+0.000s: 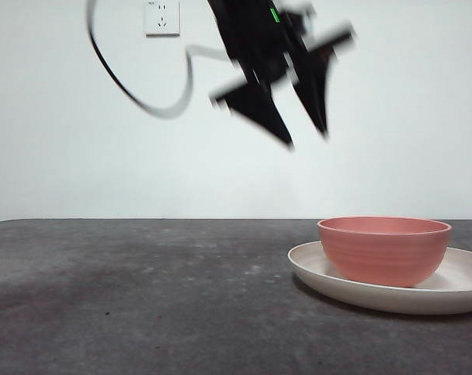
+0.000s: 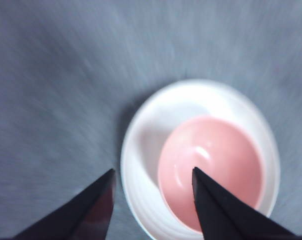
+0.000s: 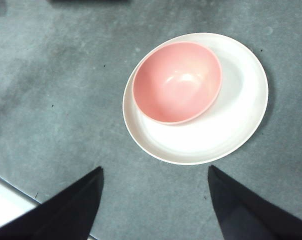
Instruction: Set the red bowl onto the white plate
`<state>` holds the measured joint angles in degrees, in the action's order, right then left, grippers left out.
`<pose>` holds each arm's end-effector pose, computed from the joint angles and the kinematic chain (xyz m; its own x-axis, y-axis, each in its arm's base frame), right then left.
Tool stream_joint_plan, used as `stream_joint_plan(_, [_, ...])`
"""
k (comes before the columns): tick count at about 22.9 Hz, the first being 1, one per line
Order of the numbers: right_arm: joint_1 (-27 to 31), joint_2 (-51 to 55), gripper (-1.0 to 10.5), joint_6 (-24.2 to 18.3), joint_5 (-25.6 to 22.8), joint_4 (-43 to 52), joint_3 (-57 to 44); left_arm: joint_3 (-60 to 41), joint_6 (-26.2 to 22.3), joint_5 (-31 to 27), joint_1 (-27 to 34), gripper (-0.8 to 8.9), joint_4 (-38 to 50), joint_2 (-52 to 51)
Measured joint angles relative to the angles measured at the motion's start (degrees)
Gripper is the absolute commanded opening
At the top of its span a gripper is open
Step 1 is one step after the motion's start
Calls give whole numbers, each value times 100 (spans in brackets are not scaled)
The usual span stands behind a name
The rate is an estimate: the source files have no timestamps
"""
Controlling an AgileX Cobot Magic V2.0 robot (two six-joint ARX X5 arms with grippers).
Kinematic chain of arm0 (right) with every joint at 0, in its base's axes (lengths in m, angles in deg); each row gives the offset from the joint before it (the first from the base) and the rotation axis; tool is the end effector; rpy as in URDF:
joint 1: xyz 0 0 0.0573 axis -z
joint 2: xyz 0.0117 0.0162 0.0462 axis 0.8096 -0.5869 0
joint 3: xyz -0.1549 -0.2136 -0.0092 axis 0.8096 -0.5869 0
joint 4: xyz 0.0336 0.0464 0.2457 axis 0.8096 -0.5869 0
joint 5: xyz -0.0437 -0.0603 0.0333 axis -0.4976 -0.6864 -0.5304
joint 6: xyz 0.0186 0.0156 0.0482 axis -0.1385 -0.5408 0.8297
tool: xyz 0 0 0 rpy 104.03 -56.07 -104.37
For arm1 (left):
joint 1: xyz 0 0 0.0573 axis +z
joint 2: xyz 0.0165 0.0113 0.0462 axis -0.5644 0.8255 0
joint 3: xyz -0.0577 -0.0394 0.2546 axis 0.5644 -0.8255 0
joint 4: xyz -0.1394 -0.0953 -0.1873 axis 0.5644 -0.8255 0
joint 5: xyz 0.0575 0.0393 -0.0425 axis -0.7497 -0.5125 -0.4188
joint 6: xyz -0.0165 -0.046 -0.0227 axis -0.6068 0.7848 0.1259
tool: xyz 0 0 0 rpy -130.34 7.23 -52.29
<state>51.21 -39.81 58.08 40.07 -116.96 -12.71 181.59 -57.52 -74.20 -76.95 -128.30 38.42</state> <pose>0.1034 0.0190 0.3007 0.5716 0.5021 -0.6490 -0.3598 0.8642 0.3516 0.3157 -0.2955 0.3208 0.3729 -0.5279 -0.7631 0.6508 0.7350 -0.1904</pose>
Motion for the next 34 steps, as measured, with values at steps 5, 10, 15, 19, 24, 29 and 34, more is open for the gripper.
stream_joint_plan(5, [0, 0, 332, 4, -4, 0, 0, 0, 0, -2, 352, 248, 28, -951])
stream_joint_plan(10, [0, -2, 332, 20, -11, 15, 0, -673, -42, 0, 730, 249, 79, -1919])
stream_joint_plan(15, [2, -20, 332, 107, -13, 170, 0, -2649, -138, -2, 1174, 248, 363, -3477])
stream_joint_plan(19, [0, -177, 332, 153, -13, 173, 0, -4181, -273, 525, 1274, 248, 678, -4568])
stream_joint_plan(24, [0, -334, 332, 164, -15, 175, 0, -5285, -339, 785, 1274, 248, 643, -5119])
stream_joint_plan(29, [13, -682, 331, 210, -450, 208, 9, -5302, -428, 903, 1274, 248, 671, -5123])
stream_joint_plan(34, [236, -1679, 330, 315, -573, 1056, 11, -5302, -433, 905, 1274, 248, 669, -5123])
